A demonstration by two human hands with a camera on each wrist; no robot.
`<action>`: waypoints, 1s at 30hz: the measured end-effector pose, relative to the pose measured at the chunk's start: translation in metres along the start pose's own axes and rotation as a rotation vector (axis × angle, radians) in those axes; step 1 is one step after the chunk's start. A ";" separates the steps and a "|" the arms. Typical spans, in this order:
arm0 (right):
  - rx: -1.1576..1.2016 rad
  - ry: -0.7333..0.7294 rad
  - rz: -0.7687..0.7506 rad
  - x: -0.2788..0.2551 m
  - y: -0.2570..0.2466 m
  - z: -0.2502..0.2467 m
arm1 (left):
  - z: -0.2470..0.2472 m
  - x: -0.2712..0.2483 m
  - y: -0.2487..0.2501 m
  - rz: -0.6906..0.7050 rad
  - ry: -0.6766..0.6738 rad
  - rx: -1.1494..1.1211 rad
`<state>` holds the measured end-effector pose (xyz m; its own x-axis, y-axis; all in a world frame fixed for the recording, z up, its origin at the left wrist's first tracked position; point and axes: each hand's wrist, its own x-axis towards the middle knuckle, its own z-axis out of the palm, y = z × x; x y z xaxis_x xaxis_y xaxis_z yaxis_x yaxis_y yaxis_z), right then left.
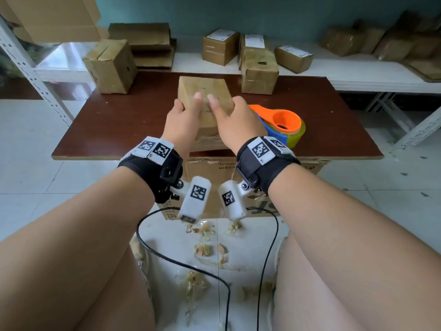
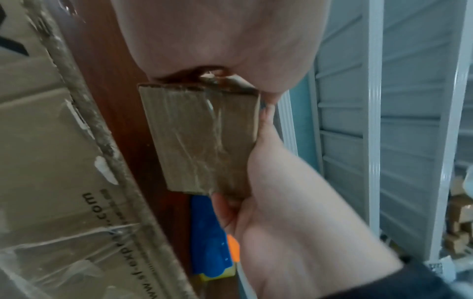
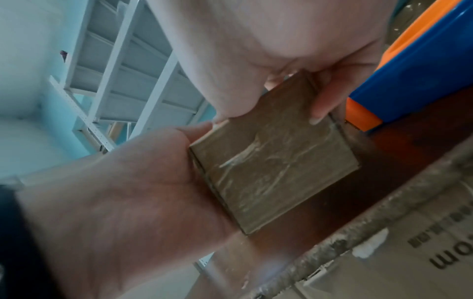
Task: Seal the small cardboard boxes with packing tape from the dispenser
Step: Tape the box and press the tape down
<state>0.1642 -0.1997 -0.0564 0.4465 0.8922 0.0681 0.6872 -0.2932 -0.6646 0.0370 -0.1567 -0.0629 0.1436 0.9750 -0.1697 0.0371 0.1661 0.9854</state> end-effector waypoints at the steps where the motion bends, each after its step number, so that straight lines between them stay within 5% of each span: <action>1: -0.005 0.020 -0.021 0.002 0.001 0.001 | -0.001 0.000 -0.003 0.018 0.016 0.003; 14: 0.366 -0.071 -0.207 0.018 0.011 -0.004 | -0.015 0.009 -0.009 0.249 0.151 0.323; 23: 0.422 -0.113 -0.249 0.018 0.014 0.009 | -0.022 0.010 -0.011 0.155 0.270 0.169; 30: 0.221 -0.053 -0.105 0.023 0.016 0.014 | -0.020 0.012 -0.012 0.060 0.229 0.208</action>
<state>0.1773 -0.1790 -0.0758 0.3444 0.9323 0.1101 0.5835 -0.1207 -0.8031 0.0186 -0.1445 -0.0766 -0.0745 0.9939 -0.0809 0.2401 0.0966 0.9659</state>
